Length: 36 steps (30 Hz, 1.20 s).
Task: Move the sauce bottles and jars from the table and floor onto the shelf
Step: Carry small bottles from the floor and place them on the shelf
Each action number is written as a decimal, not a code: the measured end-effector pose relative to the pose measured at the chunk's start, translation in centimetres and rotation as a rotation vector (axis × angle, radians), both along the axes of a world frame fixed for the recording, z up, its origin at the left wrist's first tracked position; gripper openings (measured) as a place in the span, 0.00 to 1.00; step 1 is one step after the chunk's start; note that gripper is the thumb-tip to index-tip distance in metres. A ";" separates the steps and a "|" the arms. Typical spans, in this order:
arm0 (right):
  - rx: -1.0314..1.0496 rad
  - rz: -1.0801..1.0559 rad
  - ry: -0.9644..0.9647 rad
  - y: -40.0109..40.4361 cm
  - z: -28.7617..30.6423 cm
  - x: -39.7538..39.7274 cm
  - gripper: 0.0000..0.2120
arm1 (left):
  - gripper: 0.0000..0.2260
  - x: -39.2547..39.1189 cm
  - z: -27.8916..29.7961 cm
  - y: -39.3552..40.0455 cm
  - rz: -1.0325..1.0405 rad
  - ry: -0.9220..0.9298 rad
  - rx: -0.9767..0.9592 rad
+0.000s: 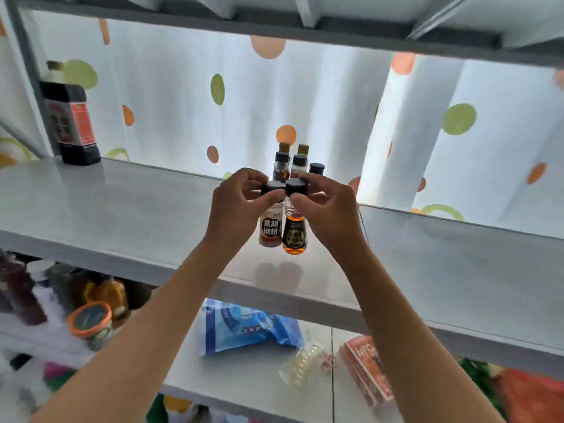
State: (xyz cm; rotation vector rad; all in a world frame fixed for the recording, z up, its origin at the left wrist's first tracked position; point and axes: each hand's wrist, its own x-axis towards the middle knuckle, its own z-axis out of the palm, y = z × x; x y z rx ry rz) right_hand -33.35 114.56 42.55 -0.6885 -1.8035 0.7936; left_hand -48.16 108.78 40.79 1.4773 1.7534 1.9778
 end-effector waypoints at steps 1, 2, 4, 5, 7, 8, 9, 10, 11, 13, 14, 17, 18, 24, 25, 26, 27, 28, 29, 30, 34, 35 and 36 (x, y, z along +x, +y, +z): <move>-0.002 -0.028 -0.011 0.9 0.2 -0.3 0.13 | 0.14 -0.5 0.2 1.3 -0.035 0.003 -0.006; -0.005 -0.053 -0.021 1.9 0.4 -0.6 0.13 | 0.13 -1.1 0.3 2.5 -0.070 0.012 -0.012; -0.013 -0.094 -0.037 3.6 0.7 -1.1 0.13 | 0.13 -2.1 0.5 4.8 -0.118 0.035 -0.022; -0.014 -0.110 -0.048 4.4 0.8 -1.4 0.12 | 0.13 -2.7 0.7 5.9 -0.140 0.038 -0.021; 0.004 -0.132 -0.065 5.8 1.0 -1.9 0.10 | 0.14 -3.7 1.0 7.9 -0.173 0.055 -0.025; 0.025 -0.151 -0.077 6.5 1.1 -2.2 0.09 | 0.14 -4.0 1.2 8.8 -0.183 0.076 -0.029; 0.042 -0.177 -0.093 7.1 1.2 -2.4 0.08 | 0.14 -4.3 1.3 9.4 -0.191 0.095 -0.029; 0.050 -0.205 -0.109 7.7 1.2 -2.6 0.08 | 0.14 -4.6 1.5 10.1 -0.201 0.108 -0.028; 0.044 -0.229 -0.123 8.5 1.2 -2.9 0.07 | 0.14 -4.9 1.6 10.7 -0.203 0.118 -0.027; 0.033 -0.280 -0.152 10.0 1.3 -3.4 0.06 | 0.14 -5.7 1.7 11.7 -0.177 0.133 -0.019; 0.034 -0.307 -0.168 10.7 1.3 -3.5 0.06 | 0.13 -6.1 1.7 12.1 -0.150 0.135 -0.014; 0.037 -0.373 -0.211 13.1 1.2 -4.1 0.09 | 0.13 -7.2 1.3 13.3 -0.060 0.137 -0.021; 0.028 -0.388 -0.222 13.8 1.2 -4.3 0.10 | 0.13 -7.4 1.1 13.6 -0.037 0.133 -0.022; -0.048 -0.391 -0.223 16.4 1.0 -5.4 0.16 | 0.16 -7.5 -1.5 14.9 0.060 0.087 0.019; -0.042 -0.380 -0.228 16.7 0.9 -5.6 0.16 | 0.18 -7.6 -2.0 15.2 0.067 0.110 0.018; -0.031 -0.374 -0.234 17.0 0.8 -5.7 0.15 | 0.19 -7.7 -2.3 15.4 0.068 0.151 0.014; -0.016 -0.373 -0.245 17.3 0.6 -5.9 0.14 | 0.19 -7.9 -2.7 15.7 0.075 0.212 0.007; 0.004 -0.375 -0.264 17.6 0.4 -6.0 0.14 | 0.18 -8.1 -3.0 15.9 0.093 0.284 0.001; 0.023 -0.383 -0.279 17.9 0.1 -6.1 0.14 | 0.17 -8.3 -3.3 16.1 0.114 0.346 -0.003; 0.039 -0.394 -0.279 18.3 -0.2 -6.1 0.13 | 0.16 -8.5 -3.6 16.3 0.132 0.384 -0.005; 0.082 -0.405 -0.243 19.7 -0.9 -5.9 0.11 | 0.14 -9.3 -4.3 17.1 0.130 0.384 -0.028; 0.092 -0.408 -0.241 19.8 -1.0 -5.8 0.11 | 0.15 -9.2 -4.5 17.3 0.112 0.394 -0.038; 0.102 -0.409 -0.237 20.0 -1.1 -5.8 0.12 | 0.16 -9.2 -4.6 17.4 0.093 0.399 -0.045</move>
